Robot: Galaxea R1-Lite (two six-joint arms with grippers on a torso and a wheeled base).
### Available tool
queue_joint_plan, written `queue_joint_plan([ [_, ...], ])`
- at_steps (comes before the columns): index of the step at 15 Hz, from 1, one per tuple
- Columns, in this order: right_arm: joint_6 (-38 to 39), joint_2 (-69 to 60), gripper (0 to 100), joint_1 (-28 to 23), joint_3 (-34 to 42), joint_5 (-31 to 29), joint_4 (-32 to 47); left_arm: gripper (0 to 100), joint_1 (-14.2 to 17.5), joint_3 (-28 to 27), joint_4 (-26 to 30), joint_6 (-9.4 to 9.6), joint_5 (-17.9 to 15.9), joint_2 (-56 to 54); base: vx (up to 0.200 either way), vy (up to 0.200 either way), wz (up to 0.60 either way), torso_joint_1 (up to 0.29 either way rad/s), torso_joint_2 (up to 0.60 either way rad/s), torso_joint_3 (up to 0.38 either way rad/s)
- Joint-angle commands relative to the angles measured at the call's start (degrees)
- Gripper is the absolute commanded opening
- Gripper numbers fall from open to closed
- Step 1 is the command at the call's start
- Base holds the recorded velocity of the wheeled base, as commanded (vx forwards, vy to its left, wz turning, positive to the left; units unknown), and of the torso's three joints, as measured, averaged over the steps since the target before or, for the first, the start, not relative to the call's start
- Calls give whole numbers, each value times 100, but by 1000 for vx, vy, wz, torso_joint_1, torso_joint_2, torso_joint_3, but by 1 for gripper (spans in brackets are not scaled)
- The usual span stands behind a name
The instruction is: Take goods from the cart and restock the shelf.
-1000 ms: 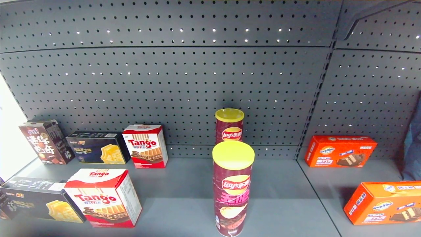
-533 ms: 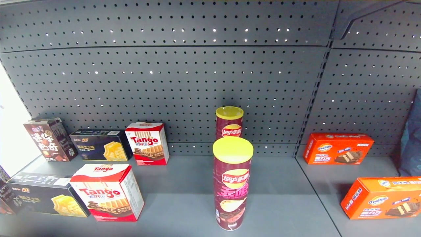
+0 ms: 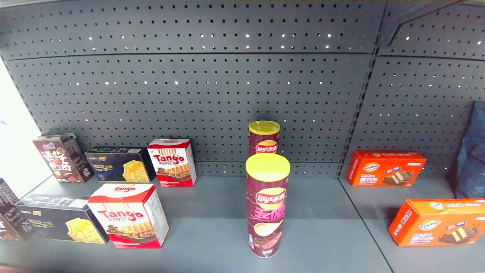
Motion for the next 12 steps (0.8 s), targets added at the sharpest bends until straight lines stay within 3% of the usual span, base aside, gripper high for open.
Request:
queue_joint_plan([
  [1, -1, 0, 100, 9, 0, 11, 1, 100, -1, 0, 4, -1, -1, 0, 0, 0, 0, 0, 0, 0],
  [12, -1, 0, 100, 0, 0, 2, 1, 100, -1, 0, 4, -1, -1, 0, 0, 0, 0, 0, 0, 0],
])
